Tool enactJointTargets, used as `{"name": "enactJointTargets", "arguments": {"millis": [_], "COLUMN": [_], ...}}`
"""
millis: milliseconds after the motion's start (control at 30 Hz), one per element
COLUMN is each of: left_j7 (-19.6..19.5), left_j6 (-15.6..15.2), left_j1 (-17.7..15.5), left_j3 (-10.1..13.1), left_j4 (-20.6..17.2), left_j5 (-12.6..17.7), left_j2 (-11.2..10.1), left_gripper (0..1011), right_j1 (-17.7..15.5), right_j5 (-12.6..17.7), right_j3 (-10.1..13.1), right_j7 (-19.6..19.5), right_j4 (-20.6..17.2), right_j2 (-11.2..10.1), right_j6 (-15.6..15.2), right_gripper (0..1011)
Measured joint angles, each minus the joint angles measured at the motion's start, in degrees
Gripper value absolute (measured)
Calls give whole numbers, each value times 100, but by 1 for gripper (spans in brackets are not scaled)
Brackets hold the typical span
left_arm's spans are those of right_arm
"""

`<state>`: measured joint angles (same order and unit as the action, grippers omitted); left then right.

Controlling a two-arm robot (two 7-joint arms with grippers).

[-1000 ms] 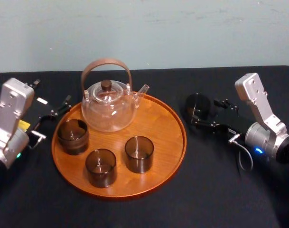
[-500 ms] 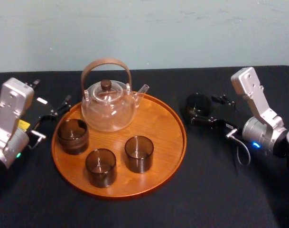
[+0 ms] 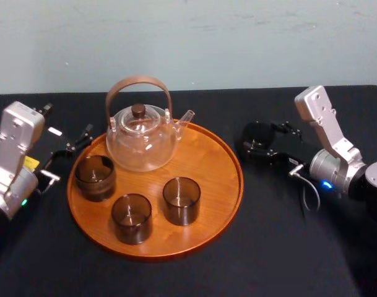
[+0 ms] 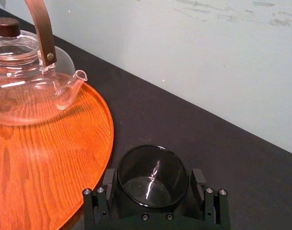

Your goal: Pick up the glass from the table and place it on the tray.

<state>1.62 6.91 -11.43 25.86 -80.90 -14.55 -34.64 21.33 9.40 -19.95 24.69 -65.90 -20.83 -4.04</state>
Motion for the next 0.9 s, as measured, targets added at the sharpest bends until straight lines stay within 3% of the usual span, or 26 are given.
{"name": "enactJointTargets", "arguments": {"millis": [533,667,900], "left_j7": [0,0,0], "left_j6": [0,0,0], "left_j1": [0,0,0], "left_j3": [0,0,0], "left_j4": [0,0,0], "left_j5": [0,0,0], "left_j2": [0,0,0], "left_gripper": [1001,1001,1001], "right_j1": [46,43,38], "right_j5": [-57,-51,-40], "right_j3": [-42,-36,-31], "right_j7": [2,3,4], "right_j4": [74,68,61], "right_j2": [24,22,19], "right_j6": [80,74,67], "right_gripper": [1002,922,912]}}
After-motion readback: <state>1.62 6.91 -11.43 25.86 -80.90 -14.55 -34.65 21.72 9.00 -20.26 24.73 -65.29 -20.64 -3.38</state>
